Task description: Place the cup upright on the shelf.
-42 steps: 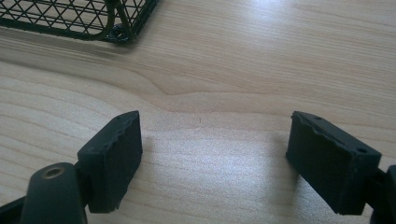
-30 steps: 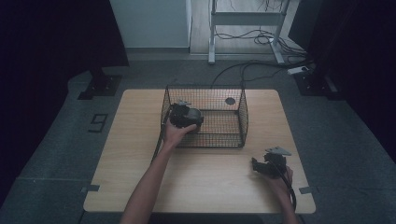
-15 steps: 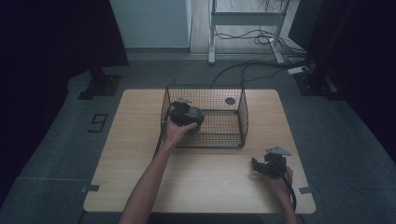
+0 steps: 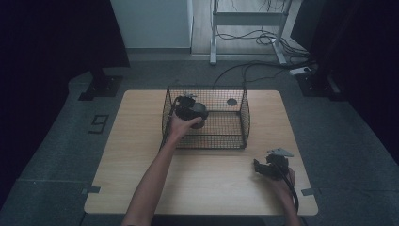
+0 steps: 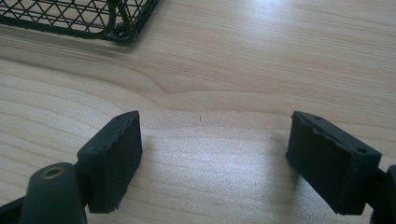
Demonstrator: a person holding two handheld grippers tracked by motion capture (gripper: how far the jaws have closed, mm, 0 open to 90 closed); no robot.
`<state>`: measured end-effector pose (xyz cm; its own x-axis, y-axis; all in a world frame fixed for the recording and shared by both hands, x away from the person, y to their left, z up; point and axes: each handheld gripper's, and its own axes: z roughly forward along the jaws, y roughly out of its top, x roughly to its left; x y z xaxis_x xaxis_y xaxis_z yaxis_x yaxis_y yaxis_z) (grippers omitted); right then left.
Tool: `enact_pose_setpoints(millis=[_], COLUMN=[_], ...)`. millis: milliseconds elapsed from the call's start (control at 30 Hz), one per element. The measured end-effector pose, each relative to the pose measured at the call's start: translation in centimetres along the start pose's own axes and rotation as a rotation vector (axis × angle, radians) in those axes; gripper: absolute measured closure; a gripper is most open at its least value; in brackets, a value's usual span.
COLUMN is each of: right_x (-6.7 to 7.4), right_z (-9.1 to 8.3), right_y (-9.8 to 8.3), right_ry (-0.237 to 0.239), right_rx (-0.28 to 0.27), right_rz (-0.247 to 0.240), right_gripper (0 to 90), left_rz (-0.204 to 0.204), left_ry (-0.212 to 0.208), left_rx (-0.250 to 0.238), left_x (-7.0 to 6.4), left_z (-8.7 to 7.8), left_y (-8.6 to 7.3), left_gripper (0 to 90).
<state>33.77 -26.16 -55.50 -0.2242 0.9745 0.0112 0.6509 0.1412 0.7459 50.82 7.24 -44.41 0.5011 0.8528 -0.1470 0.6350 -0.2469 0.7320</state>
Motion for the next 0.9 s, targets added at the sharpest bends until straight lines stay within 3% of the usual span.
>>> enact_pose_setpoints(millis=[133, 400, 467, 600, 900], right_x=[0.0, 0.0, 0.0, 0.0, 0.0], right_z=[0.0, 0.0, 0.0, -0.1, -0.1], right_y=[0.0, 0.0, 0.0, 0.0, -0.1], right_ry=[0.001, -0.002, -0.002, -0.002, 0.001], right_rx=[0.0, 0.001, 0.002, 0.001, -0.001], right_rz=[-0.001, -0.002, -0.001, -0.001, -0.004], right_gripper=[17.5, 17.6, 17.6, 17.6, 17.6], left_rz=[-0.018, -0.022, -0.028, -0.036, -0.013], left_ry=[-0.009, -0.01, -0.018, -0.024, -0.003], left_rx=[-0.008, 0.045, 0.086, 0.115, 0.221], left_x=[0.2, 0.0, 0.0, -0.1, -0.4], left_z=[0.2, 1.0, 1.4, 1.7, 2.6], left_y=[0.4, 0.7, 0.8, 0.7, 0.3], left_gripper=[14.2, 14.1, 14.0, 14.0, 13.9])
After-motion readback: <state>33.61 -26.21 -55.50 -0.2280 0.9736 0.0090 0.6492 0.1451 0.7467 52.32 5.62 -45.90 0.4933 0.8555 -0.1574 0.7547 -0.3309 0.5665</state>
